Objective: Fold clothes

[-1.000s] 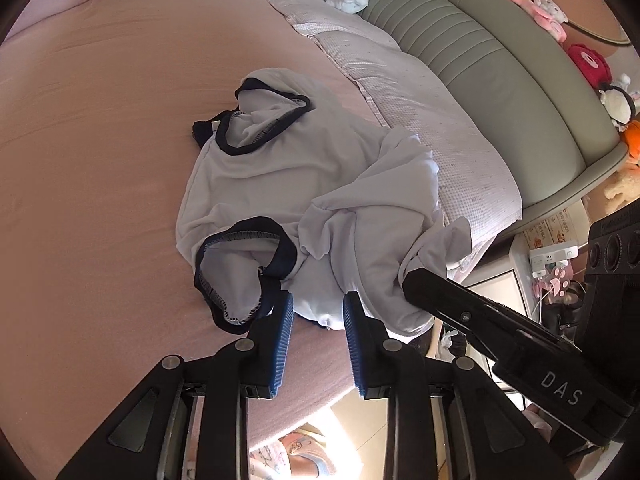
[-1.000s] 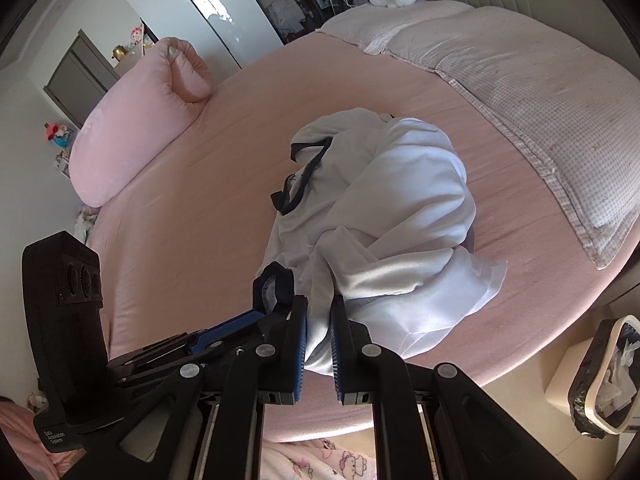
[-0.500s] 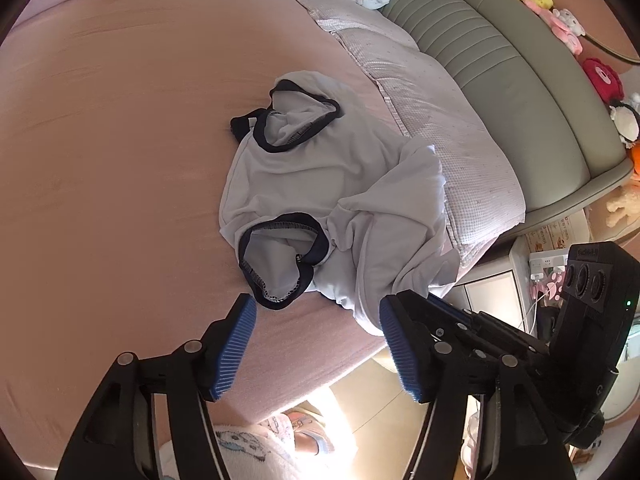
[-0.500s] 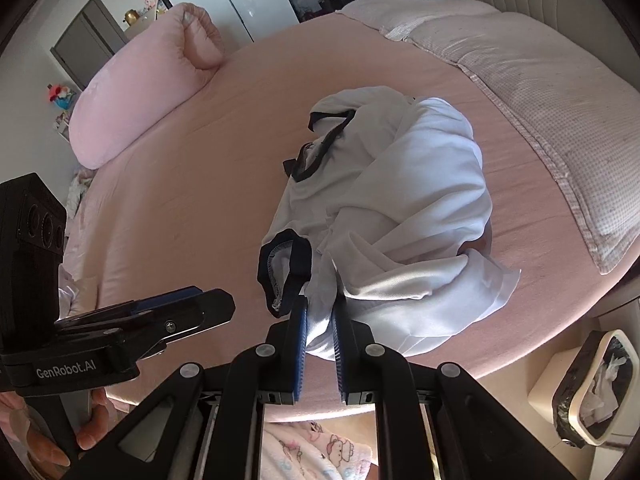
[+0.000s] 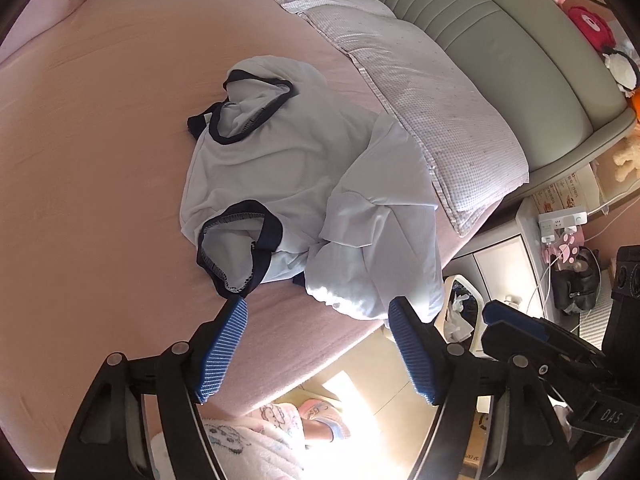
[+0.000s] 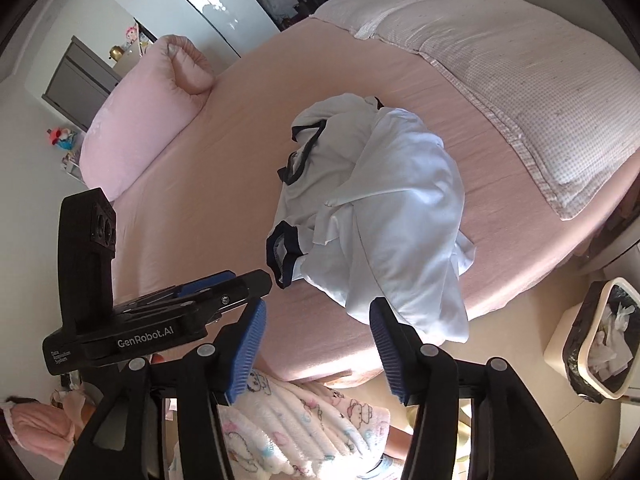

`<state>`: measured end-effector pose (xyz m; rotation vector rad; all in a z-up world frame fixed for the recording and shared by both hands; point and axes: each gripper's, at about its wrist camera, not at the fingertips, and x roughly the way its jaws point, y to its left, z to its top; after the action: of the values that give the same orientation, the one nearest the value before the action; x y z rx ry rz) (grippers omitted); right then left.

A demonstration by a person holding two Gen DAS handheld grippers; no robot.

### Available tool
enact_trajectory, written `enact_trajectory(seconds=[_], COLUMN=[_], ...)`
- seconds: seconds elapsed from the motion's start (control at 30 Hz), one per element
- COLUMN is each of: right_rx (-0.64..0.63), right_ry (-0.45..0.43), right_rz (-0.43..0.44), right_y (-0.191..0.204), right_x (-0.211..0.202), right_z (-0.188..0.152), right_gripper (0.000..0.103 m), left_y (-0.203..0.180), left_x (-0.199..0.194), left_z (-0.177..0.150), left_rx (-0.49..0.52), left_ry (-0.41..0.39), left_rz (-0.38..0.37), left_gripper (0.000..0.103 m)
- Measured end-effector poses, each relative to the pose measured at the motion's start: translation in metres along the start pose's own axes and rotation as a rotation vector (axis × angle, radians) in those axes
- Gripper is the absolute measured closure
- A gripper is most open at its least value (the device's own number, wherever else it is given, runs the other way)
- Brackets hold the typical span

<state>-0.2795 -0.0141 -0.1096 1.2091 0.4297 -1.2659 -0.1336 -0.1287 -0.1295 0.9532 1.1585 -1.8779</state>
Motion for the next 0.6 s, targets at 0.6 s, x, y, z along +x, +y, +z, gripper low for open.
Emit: enact_trajectory(seconds=[0.6], right_rx=[0.205], right_ry=[0.065], right_rz=[-0.095], right_y=[-0.109], right_x=[0.032], right_z=[-0.014], right_gripper=[0.047], left_y=[-0.039], left_x=[0.061], left_z=[-0.009], left_rx=[-0.052], left_ry=[0.139], left_rz=[-0.112], left_gripper=[0.029])
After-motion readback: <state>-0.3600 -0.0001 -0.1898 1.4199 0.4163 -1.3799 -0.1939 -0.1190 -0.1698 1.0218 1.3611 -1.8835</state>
